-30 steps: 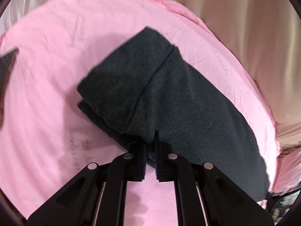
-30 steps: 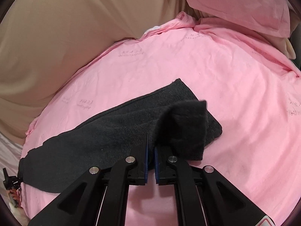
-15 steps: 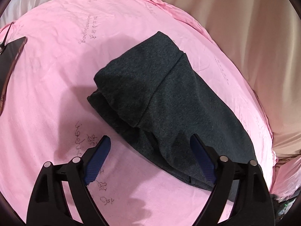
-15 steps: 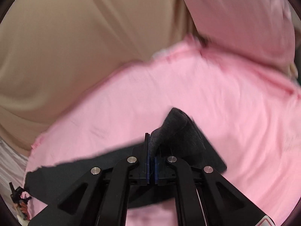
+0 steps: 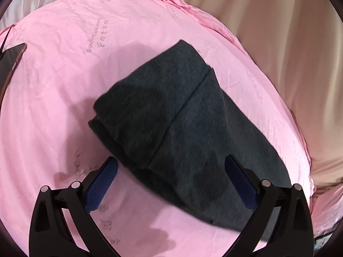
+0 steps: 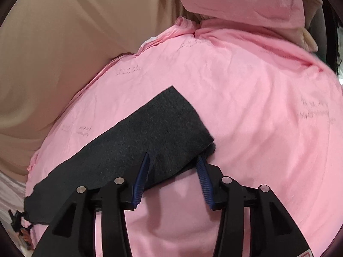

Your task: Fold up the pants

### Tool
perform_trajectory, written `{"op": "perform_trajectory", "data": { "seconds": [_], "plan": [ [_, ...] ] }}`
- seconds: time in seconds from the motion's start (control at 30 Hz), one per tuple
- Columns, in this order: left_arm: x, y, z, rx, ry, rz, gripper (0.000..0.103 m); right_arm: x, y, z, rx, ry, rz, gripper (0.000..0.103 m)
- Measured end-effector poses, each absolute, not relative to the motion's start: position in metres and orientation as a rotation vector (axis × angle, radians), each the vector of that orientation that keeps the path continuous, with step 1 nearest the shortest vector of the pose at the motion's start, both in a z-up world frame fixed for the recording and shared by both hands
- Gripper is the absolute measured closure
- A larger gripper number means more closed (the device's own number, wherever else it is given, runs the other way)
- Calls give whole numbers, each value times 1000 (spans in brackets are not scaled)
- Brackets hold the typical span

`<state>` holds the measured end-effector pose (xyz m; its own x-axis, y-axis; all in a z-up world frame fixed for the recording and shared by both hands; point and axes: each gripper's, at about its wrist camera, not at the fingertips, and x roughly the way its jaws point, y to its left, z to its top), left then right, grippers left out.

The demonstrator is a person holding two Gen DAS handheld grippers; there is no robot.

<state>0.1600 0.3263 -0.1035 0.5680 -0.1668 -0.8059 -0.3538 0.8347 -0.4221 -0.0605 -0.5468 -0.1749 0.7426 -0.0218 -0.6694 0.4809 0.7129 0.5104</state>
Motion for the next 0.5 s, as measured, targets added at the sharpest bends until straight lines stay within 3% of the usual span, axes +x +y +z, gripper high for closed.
{"op": "perform_trajectory", "data": {
  "seconds": [0.03, 0.17, 0.2, 0.3, 0.37, 0.4, 0.5],
  "plan": [
    [162, 324, -104, -581, 971, 129, 10, -64, -543, -177, 738, 685, -305, 58],
    [160, 323, -103, -507, 980, 216, 54, -73, -520, -179, 769, 669, -269, 47],
    [158, 327, -103, -528, 978, 215, 59, -72, -510, -183, 803, 675, -229, 47],
    [148, 345, -108, -642, 959, 141, 56, -60, -473, -185, 745, 697, -175, 46],
    [143, 349, -109, -676, 940, 85, 42, -51, -456, -183, 692, 699, -182, 37],
    [141, 350, -110, -700, 924, 51, 30, -43, -450, -182, 688, 707, -160, 37],
    [141, 349, -110, -766, 889, 13, 14, -26, -437, -183, 697, 714, -122, 37]
  ]
}}
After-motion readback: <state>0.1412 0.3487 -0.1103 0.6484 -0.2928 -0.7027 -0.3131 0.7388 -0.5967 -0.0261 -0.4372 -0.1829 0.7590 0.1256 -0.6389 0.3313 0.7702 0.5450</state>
